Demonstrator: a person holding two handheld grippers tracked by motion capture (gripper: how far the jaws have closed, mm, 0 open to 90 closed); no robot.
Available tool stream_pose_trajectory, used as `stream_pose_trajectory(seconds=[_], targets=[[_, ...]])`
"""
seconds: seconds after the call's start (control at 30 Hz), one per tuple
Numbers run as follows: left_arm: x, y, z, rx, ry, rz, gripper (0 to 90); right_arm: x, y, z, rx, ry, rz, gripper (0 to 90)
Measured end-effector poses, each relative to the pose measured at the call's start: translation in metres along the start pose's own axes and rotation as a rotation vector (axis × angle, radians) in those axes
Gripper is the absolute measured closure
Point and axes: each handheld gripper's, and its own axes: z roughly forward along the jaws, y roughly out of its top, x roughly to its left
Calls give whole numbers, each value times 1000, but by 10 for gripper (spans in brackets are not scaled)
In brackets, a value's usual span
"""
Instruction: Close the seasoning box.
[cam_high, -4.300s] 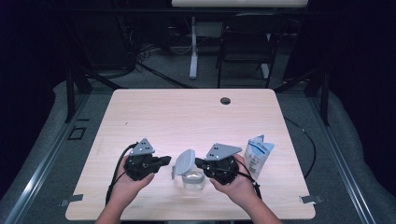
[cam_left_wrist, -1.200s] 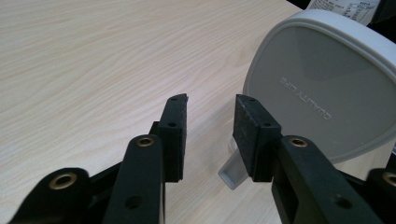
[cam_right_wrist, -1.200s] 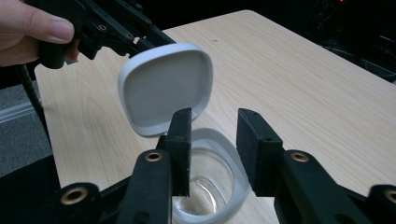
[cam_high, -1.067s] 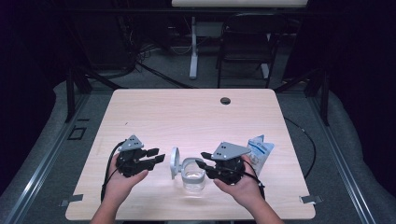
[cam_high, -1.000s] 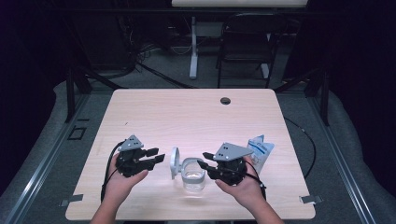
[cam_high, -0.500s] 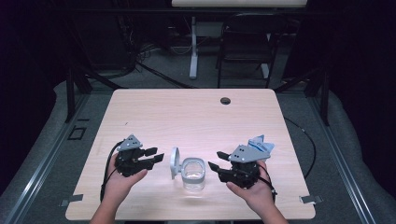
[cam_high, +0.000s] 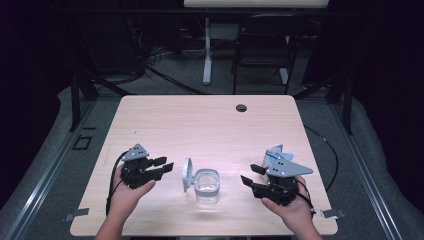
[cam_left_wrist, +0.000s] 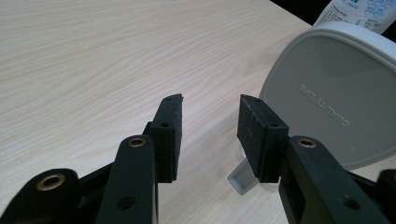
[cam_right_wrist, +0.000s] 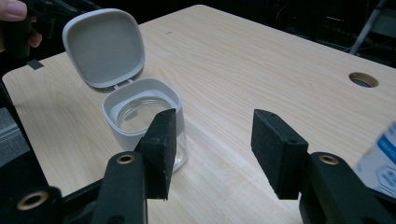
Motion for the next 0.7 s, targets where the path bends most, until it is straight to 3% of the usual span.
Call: stream_pose_trajectory(seconds=[0.23, 0.47, 0.7], targets=[[3, -1, -1, 0, 8, -22, 565, -7, -4, -9, -13, -16, 13, 514], [7, -2, -3, 16, 37, -19, 538, -15, -11, -15, 10, -40, 19, 514], [8, -3, -3, -3, 53, -32, 538, -21, -24, -17, 41, -51, 31, 520]])
